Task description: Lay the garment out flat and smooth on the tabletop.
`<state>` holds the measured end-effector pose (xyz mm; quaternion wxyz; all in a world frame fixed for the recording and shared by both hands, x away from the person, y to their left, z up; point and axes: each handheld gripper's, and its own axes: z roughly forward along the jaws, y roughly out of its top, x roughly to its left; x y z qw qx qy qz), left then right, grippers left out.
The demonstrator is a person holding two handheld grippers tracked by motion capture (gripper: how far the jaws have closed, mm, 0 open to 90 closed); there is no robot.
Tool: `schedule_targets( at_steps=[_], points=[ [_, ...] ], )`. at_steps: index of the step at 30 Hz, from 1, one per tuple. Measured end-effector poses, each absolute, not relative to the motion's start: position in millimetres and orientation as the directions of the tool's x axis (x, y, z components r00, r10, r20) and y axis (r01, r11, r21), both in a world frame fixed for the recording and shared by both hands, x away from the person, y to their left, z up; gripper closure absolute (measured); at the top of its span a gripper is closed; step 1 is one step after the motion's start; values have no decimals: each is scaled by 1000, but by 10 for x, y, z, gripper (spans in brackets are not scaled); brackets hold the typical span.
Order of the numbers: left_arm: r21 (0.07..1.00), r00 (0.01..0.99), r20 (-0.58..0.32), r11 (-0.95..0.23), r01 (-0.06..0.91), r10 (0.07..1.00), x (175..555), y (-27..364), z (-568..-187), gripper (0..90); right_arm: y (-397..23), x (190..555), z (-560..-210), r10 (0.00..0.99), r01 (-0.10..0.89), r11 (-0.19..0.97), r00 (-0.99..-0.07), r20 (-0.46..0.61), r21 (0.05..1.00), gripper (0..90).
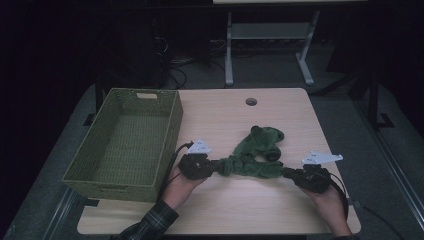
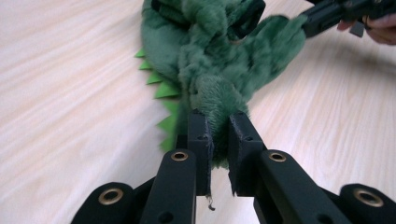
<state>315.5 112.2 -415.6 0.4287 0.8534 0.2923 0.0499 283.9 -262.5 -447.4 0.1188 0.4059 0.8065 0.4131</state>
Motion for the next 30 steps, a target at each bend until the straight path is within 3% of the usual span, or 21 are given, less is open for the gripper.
schedule_targets(
  at_steps=[11, 18, 21, 26, 30],
  points=[
    [656, 808, -214, -532, 535, 548, 3016, 1233, -4409, 819, -2833, 2693, -4530, 774, 600, 321, -612, 162, 732, 855],
    [572, 811, -198, -607, 551, 550, 3026, 1162, -4562, 812, -2814, 2650, -4648, 766, 633, 360, -619, 170, 685, 852],
    [589, 806, -196, -590, 551, 558, 3013, 1169, -4524, 710, -2801, 2653, -4645, 763, 626, 356, -624, 171, 693, 800],
    [671, 811, -189, -530, 518, 553, 3005, 1207, -4271, 565, -2832, 2647, -4507, 775, 596, 306, -609, 169, 742, 620],
    [714, 820, -182, -501, 489, 542, 3050, 1186, -4107, 527, -2813, 2703, -4389, 778, 565, 289, -610, 154, 773, 614]
  ],
)
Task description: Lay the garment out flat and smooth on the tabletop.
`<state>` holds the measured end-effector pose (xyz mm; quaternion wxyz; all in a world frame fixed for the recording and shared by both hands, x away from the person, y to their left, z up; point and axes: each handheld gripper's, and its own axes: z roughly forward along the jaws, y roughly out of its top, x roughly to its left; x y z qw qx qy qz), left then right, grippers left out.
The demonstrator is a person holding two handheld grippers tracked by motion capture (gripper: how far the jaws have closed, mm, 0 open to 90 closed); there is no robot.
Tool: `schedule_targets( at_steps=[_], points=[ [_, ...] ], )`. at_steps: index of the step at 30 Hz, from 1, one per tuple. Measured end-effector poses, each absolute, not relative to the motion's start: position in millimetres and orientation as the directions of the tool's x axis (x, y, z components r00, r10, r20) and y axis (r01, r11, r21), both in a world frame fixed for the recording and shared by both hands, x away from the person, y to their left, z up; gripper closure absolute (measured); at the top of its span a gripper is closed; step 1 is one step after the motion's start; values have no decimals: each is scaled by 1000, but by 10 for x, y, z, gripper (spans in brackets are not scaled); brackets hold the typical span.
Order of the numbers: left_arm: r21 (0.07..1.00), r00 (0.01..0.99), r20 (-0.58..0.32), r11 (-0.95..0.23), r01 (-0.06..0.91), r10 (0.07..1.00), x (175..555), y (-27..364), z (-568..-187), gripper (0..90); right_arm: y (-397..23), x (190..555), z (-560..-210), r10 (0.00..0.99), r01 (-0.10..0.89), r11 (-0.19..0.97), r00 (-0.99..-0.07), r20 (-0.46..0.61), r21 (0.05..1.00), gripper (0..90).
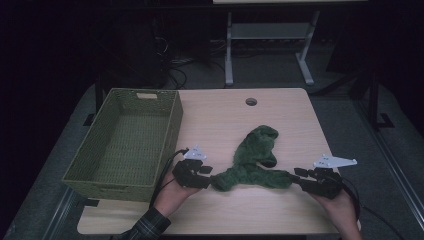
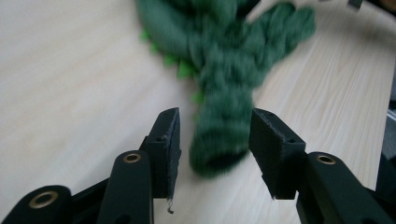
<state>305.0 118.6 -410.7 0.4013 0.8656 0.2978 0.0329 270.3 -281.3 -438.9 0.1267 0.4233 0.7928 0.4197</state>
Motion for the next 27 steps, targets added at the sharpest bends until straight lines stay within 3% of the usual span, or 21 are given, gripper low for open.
schedule_targets(
  at_steps=[16, 27],
  points=[
    [799, 869, -146, -461, 386, 474, 3954, 581, -3965, 509, -2545, 3196, -4583, 743, 586, 325, -643, 183, 742, 606],
    [789, 876, -210, -454, 414, 433, 4443, 219, -4120, 492, -2503, 3276, -4648, 738, 584, 337, -651, 177, 739, 597]
  ],
)
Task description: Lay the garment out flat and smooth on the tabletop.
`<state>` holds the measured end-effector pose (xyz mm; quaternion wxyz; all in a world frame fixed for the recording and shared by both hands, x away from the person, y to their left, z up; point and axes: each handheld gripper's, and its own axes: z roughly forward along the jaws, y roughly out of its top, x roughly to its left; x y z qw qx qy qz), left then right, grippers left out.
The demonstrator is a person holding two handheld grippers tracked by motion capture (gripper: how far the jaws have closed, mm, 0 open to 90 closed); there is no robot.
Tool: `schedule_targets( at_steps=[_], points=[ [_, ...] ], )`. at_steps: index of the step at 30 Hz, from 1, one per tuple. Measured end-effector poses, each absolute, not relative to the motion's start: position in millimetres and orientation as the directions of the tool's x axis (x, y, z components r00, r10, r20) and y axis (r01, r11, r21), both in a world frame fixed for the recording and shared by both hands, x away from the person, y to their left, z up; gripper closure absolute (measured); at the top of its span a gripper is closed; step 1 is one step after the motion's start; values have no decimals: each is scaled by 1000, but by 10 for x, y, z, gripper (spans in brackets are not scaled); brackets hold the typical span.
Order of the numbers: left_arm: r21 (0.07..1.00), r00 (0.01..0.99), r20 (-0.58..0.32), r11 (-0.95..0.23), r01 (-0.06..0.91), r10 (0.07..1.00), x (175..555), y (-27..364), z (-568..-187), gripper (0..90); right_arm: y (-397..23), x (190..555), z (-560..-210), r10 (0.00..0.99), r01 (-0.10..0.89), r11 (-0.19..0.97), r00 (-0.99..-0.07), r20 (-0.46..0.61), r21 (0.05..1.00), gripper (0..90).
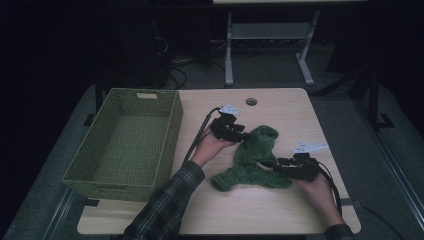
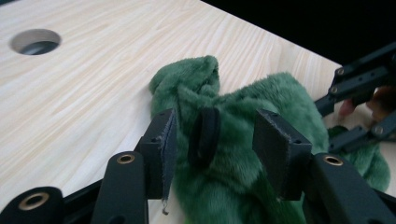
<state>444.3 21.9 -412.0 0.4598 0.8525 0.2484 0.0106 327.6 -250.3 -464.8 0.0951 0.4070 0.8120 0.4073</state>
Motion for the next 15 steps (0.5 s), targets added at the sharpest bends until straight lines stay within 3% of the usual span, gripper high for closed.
schedule_targets(
  at_steps=[3, 5, 9, 15],
  points=[
    [783, 878, -221, -459, 420, 425, 4488, 136, -4161, 495, -2472, 3307, -4656, 743, 601, 354, -646, 174, 717, 618],
    [770, 878, -214, -479, 421, 428, 4500, 89, -4196, 536, -2469, 3332, -4648, 747, 587, 350, -645, 161, 730, 690],
    [749, 874, -220, -499, 436, 433, 4494, 84, -4223, 785, -2476, 3362, -4612, 754, 582, 334, -637, 161, 741, 806],
    [761, 865, -238, -468, 449, 442, 4397, 245, -4103, 834, -2545, 3330, -4542, 756, 561, 313, -635, 156, 767, 829]
  ],
)
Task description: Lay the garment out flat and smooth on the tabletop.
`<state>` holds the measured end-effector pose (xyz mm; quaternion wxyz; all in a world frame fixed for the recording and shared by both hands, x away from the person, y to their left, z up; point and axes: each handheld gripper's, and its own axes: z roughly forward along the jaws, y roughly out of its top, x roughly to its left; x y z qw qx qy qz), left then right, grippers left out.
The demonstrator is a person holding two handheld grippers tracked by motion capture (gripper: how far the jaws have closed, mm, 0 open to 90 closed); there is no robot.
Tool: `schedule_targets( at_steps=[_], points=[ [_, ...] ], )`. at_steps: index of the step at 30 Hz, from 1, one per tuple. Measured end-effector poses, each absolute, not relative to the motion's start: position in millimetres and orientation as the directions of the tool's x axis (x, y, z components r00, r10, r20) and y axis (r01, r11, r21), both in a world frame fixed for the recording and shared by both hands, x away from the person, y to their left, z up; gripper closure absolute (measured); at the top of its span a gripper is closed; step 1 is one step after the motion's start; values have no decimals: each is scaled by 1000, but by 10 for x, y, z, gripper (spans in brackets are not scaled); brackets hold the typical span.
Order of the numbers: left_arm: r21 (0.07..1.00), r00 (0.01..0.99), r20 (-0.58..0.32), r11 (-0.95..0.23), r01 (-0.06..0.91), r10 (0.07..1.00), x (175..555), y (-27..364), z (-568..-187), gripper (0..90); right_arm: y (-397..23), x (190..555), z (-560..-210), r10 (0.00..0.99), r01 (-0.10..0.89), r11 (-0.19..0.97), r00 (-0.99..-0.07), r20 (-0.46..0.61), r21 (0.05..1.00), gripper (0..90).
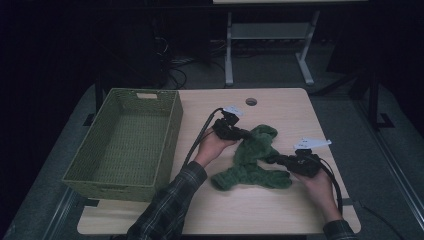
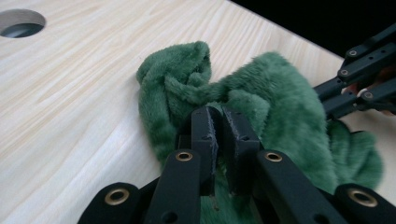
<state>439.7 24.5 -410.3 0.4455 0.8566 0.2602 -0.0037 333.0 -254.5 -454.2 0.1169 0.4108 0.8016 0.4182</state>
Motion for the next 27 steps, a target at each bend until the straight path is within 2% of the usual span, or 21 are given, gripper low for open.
schedule_targets(
  at_steps=[11, 16, 22, 27],
  points=[
    [791, 860, -229, -428, 437, 457, 3988, 706, -3837, 849, -2624, 3121, -4205, 750, 482, 298, -652, 109, 824, 840],
    [804, 847, -200, -411, 429, 493, 3821, 900, -3769, 855, -2626, 3099, -4049, 744, 448, 302, -663, 86, 842, 843],
    [781, 803, -144, -432, 451, 579, 3875, 963, -3930, 855, -2477, 3366, -4116, 747, 464, 321, -660, 80, 826, 845],
    [738, 755, -162, -430, 521, 636, 3993, 990, -4145, 855, -2360, 3627, -4290, 755, 500, 329, -649, 95, 801, 845]
  ],
)
